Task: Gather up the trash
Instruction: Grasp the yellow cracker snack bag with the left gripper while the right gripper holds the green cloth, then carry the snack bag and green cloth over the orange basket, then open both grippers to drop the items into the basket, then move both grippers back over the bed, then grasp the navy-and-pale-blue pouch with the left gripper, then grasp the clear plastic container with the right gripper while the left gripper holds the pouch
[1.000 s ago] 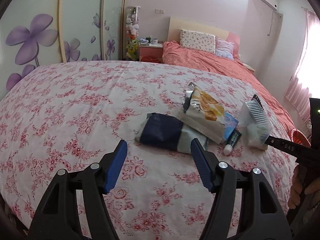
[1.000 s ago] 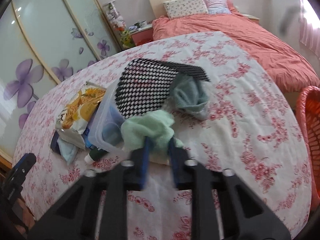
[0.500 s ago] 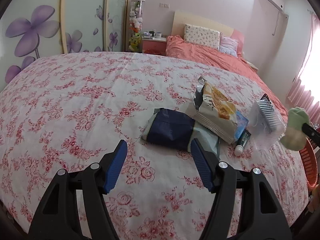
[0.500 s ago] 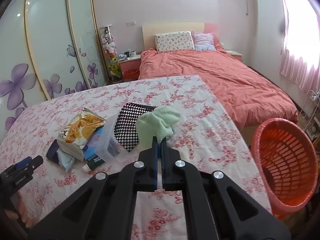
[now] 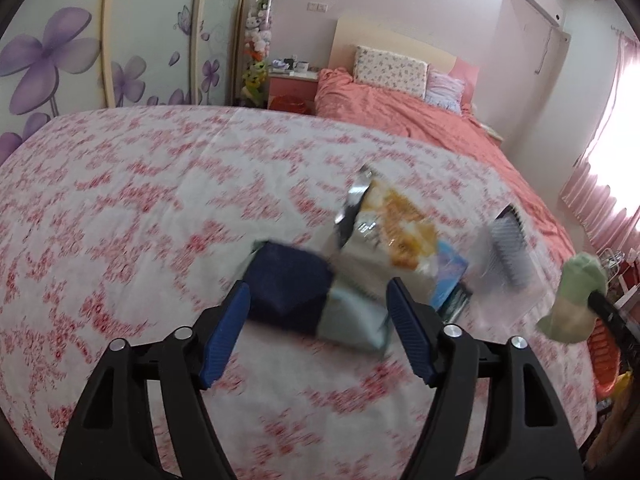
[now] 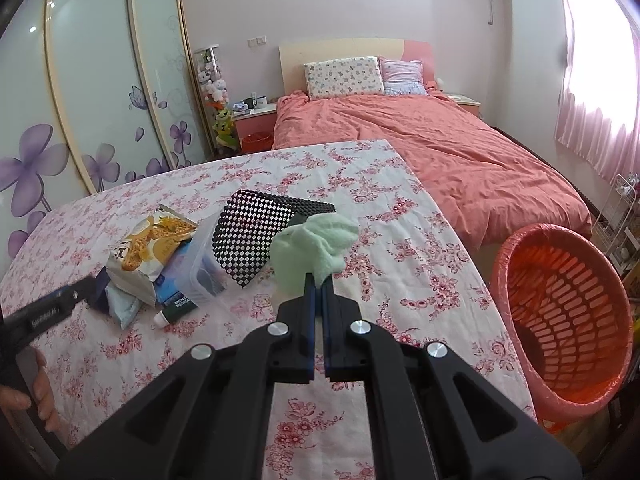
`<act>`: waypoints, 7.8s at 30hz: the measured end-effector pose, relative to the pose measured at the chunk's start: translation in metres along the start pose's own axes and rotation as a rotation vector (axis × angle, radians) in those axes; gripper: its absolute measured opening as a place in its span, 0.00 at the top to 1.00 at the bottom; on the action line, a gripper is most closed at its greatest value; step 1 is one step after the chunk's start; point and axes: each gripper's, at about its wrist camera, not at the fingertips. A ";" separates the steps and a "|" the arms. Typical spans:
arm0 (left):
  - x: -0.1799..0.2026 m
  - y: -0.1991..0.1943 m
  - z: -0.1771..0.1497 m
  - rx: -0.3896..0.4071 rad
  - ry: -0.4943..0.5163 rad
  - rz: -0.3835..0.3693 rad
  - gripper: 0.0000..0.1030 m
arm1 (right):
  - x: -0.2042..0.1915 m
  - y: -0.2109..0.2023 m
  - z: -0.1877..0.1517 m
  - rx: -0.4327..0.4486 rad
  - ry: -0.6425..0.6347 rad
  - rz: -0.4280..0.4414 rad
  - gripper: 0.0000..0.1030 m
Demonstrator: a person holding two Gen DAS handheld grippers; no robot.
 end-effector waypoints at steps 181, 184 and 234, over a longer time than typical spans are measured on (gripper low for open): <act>-0.016 0.031 -0.027 -0.122 0.056 0.300 0.16 | 0.071 -0.078 -0.026 0.110 0.152 -0.066 0.45; -0.047 0.033 -0.022 -0.144 -0.017 0.310 0.16 | 0.062 -0.073 -0.025 0.104 0.135 -0.050 0.45; -0.047 0.048 0.027 -0.075 -0.008 0.172 0.56 | -0.015 0.020 0.006 -0.011 0.071 0.167 0.62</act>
Point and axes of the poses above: each gripper's, at about its wrist camera, not at the fingertips, and y roughly the way its jaws point, x to its right, z to its top, and after that the axes turned 10 degrees about z, right-handed
